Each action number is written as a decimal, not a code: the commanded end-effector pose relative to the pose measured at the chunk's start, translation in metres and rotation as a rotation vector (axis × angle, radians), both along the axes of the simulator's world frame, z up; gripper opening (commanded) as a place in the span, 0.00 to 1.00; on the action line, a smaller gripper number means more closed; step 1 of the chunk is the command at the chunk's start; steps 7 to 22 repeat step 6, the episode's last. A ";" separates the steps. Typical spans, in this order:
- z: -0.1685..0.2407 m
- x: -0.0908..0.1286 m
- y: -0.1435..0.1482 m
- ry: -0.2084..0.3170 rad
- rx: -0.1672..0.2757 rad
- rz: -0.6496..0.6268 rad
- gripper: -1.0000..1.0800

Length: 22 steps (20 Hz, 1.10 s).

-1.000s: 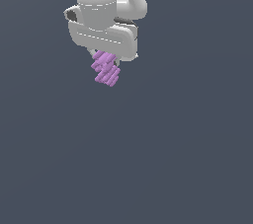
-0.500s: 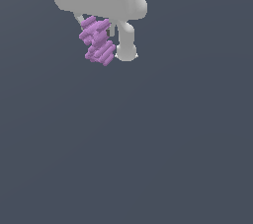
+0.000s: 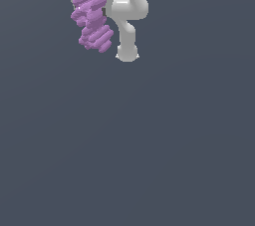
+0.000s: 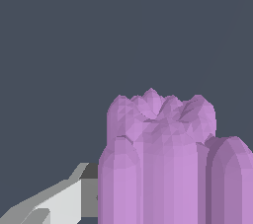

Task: Pick up the object and move it to a goal position.

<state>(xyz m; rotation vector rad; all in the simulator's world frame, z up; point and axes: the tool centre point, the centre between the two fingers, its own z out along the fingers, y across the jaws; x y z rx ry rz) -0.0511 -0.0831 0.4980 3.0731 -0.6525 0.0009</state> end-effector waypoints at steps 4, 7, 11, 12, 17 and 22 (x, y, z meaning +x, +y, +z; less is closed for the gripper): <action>0.009 0.001 -0.001 0.000 0.000 0.000 0.00; 0.009 0.001 -0.001 0.000 0.000 0.000 0.00; 0.009 0.001 -0.001 0.000 0.000 0.000 0.00; 0.009 0.001 -0.001 0.000 0.000 0.000 0.00; 0.009 0.001 -0.001 0.000 0.000 0.000 0.00; 0.009 0.001 -0.001 0.000 0.000 0.000 0.00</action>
